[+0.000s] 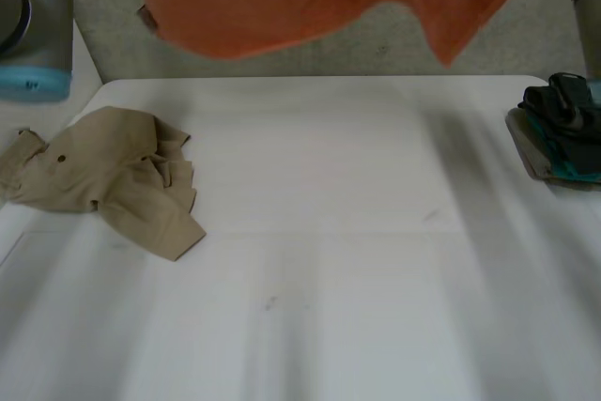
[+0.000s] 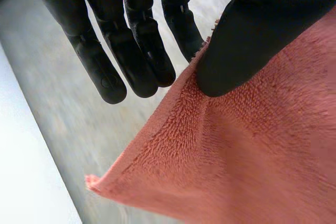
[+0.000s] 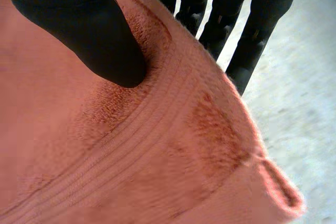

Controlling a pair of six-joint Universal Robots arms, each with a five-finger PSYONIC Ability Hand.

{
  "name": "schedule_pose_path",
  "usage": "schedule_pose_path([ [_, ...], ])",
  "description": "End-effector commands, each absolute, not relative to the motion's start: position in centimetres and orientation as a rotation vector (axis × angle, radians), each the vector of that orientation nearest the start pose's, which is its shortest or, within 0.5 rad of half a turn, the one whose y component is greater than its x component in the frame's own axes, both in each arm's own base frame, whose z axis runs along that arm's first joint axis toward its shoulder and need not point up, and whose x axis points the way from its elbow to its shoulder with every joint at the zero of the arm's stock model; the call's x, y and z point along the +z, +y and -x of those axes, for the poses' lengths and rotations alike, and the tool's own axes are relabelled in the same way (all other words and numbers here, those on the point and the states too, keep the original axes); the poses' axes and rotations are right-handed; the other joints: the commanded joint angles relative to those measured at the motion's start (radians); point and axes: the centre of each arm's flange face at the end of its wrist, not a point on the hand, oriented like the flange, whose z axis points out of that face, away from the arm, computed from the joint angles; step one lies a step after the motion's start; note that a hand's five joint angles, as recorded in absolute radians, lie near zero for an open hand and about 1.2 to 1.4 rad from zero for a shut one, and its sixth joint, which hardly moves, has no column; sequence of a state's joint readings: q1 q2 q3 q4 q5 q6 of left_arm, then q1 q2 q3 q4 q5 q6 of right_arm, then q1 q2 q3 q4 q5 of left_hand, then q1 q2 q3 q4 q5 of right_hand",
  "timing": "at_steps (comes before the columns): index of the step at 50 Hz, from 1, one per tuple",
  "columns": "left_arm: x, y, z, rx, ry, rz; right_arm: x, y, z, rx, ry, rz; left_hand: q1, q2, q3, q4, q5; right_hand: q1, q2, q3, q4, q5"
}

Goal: Fold the laundry.

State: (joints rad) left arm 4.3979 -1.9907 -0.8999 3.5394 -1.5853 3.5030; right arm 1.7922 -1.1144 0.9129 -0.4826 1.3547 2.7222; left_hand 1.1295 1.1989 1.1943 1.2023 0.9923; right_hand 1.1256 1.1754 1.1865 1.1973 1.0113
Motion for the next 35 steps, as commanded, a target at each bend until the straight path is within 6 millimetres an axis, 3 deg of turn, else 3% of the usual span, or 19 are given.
schedule_pose_path([
  [1,32.9,-34.2,24.3,-2.508,1.69,-0.564,32.9,-39.3,-23.6,-2.593,1.557,0.956,0.267,0.197,0.202,0.194,0.229,0.271,0.221,0.21,0.199,0.21],
  [2,31.7,-33.8,24.3,-2.483,1.728,-0.585,31.9,-39.2,-23.4,-2.551,1.591,0.984,0.267,0.197,0.202,0.194,0.229,0.271,0.221,0.21,0.199,0.21],
  [3,29.3,-32.9,24.4,-2.434,1.801,-0.639,29.8,-38.7,-23.3,-2.462,1.654,1.032,0.267,0.197,0.202,0.194,0.229,0.271,0.221,0.21,0.199,0.21],
  [6,25.9,-31.8,24.7,-2.377,1.885,-0.721,26.5,-38.0,-23.0,-2.332,1.753,1.095,0.267,0.197,0.202,0.194,0.229,0.271,0.221,0.21,0.199,0.21],
  [7,23.5,-31.2,24.8,-2.33,1.938,-0.777,24.5,-37.5,-22.7,-2.254,1.814,1.13,0.267,0.197,0.202,0.194,0.229,0.271,0.221,0.21,0.199,0.21],
  [11,18.5,-30.0,24.7,-2.207,2.02,-0.871,19.9,-36.4,-22.0,-2.088,1.952,1.181,0.267,0.197,0.202,0.194,0.229,0.271,0.221,0.21,0.199,0.21],
  [15,15.2,-29.2,24.5,-2.07,2.064,-0.957,17.1,-35.5,-21.6,-1.969,2.051,1.205,0.267,0.197,0.202,0.194,0.229,0.271,0.221,0.21,0.199,0.21],
  [21,13.6,-29.4,23.6,-1.97,2.09,-0.951,15.7,-34.6,-20.8,-1.855,2.169,1.169,0.223,0.154,0.159,0.151,0.186,0.271,0.221,0.21,0.199,0.21],
  [22,13.6,-29.5,23.3,-1.962,2.095,-0.937,15.5,-34.5,-20.7,-1.844,2.179,1.165,0.153,0.084,0.088,0.081,0.116,0.271,0.221,0.21,0.199,0.21],
  [26,14.4,-29.4,22.4,-1.966,2.131,-0.879,15.4,-34.2,-20.2,-1.829,2.203,1.14,-0.55,-0.619,-0.615,-0.623,-0.587,0.271,0.221,0.21,0.199,0.21],
  [30,15.4,-28.7,22.0,-1.98,2.203,-0.852,15.4,-34.1,-19.9,-1.837,2.205,1.112,-0.871,-0.94,-0.935,-0.943,-0.908,0.271,0.221,0.21,0.199,0.21],
  [35,16.4,-28.6,20.7,-1.981,2.338,-0.745,15.1,-34.0,-19.7,-1.815,2.22,1.074,-0.919,-0.988,-0.984,-0.992,-0.956,0.271,0.221,0.21,0.199,0.21],
])
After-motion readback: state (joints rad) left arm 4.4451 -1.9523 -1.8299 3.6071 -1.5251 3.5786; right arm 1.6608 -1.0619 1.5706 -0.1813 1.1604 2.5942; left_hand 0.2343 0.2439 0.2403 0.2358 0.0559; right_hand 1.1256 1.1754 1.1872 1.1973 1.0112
